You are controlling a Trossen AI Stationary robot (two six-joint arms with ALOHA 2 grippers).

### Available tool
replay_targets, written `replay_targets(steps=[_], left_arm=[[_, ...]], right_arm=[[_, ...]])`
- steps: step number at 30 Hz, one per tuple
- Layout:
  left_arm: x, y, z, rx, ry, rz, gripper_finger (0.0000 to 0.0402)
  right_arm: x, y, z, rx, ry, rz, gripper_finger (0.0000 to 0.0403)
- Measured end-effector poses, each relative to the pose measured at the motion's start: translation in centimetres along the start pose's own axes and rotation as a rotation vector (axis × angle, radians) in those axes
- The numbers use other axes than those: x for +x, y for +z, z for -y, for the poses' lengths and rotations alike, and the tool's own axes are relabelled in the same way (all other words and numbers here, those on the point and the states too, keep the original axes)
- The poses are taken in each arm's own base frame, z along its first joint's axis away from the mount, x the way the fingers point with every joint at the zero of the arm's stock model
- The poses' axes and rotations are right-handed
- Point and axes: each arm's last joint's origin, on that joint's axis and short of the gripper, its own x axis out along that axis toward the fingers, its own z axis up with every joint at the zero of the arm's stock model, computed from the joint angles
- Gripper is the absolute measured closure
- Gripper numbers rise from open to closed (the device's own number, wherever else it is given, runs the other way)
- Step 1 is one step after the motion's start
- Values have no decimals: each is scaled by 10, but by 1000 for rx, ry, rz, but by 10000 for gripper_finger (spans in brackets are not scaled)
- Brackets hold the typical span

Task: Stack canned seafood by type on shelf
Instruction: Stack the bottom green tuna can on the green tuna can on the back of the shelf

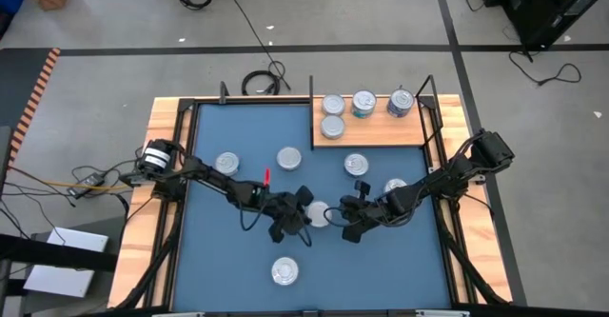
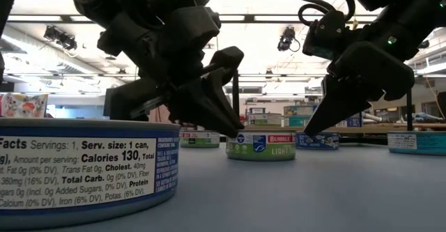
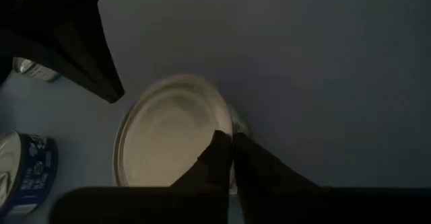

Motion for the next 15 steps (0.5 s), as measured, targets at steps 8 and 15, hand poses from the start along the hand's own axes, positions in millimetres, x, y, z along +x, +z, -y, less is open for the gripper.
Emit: replay_targets(steps=[8, 15], left_arm=[[-1, 3, -2, -25, 3, -12, 399], [-13, 14, -22, -141, -31, 17, 400]], right_arm=[[-1, -1, -1, -4, 3, -2, 396], [-3, -3, -5, -14, 17, -2, 395]])
